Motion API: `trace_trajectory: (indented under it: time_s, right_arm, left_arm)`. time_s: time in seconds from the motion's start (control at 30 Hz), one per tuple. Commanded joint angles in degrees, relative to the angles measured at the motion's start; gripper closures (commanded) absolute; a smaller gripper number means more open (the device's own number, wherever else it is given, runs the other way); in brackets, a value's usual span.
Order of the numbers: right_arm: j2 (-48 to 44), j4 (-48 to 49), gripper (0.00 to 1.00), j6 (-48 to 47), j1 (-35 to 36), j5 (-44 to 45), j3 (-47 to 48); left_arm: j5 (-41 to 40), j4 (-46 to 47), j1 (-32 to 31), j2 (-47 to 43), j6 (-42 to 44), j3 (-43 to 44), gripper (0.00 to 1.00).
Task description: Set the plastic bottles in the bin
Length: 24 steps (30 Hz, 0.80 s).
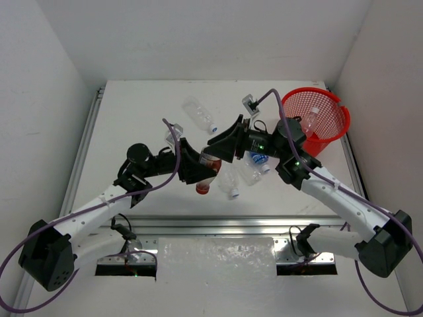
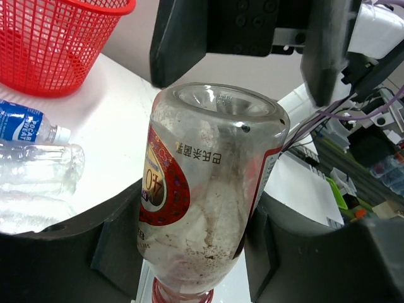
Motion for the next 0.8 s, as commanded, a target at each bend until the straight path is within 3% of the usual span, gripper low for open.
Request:
trace_trajectory:
  time_s: [0.0, 0.03, 0.1, 0.13, 0.3, 0.4, 0.47, 0.53, 0.67, 0.7, 0.77]
  right_arm:
    - [1.47, 1.27, 0.46, -0.74, 0.03, -1.38, 3.19]
    - [1.74, 0.66, 0.38, -0.74, -0.06, -2.35, 3.36]
    - [2.01, -0.75, 0.11, -1.18, 0.03, -4.11, 3.19]
    - [1.57, -2.24, 0.01, -1.96, 0.03, -3.94, 2.49]
    - [0.51, -6.73, 0.01, -3.55, 0.03, -3.93, 1.52]
    - [0.42, -6.38, 0.12, -3.55, 0.12, -4.81, 0.11]
    - [0.77, -6.12, 0.28, -3.29, 0.12, -4.99, -0.41]
    - [1.04, -5.77, 0.37, -3.11, 0.12, -5.17, -0.50]
    - [1.22, -5.24, 0.91, -3.11, 0.12, -3.15, -0.33]
    - [1.22, -5.15, 1.00, -3.03, 0.12, -2.71, -0.24]
    - [0.43, -5.41, 1.00, -3.46, 0.03, 0.18, -0.33]
  left_arm:
    - [0.59, 2.04, -0.42, -0.74, 0.82, 0.31, 1.00]
    - [-0.02, 1.43, -0.42, -0.65, 0.99, 0.58, 1.00]
    - [-1.60, -0.68, -0.42, -0.73, 1.69, 1.37, 1.00]
    - [-2.30, -1.30, -0.33, -0.82, 2.04, 1.81, 1.00]
    - [-3.45, -2.10, -0.42, -1.70, 3.01, 1.99, 1.00]
    - [-3.10, -1.40, -0.42, -1.44, 2.84, 2.07, 1.00]
    - [-2.75, -0.87, -0.41, -1.09, 2.40, 2.16, 1.00]
    - [-1.88, 0.10, -0.42, -0.39, 2.14, 2.16, 1.00]
    - [0.23, 1.50, -0.42, 0.14, 1.52, 1.72, 1.00]
    - [0.50, 1.51, -0.42, 0.14, 1.61, 1.55, 1.00]
    - [0.77, 1.16, -0.42, -0.03, 1.96, 1.20, 0.74]
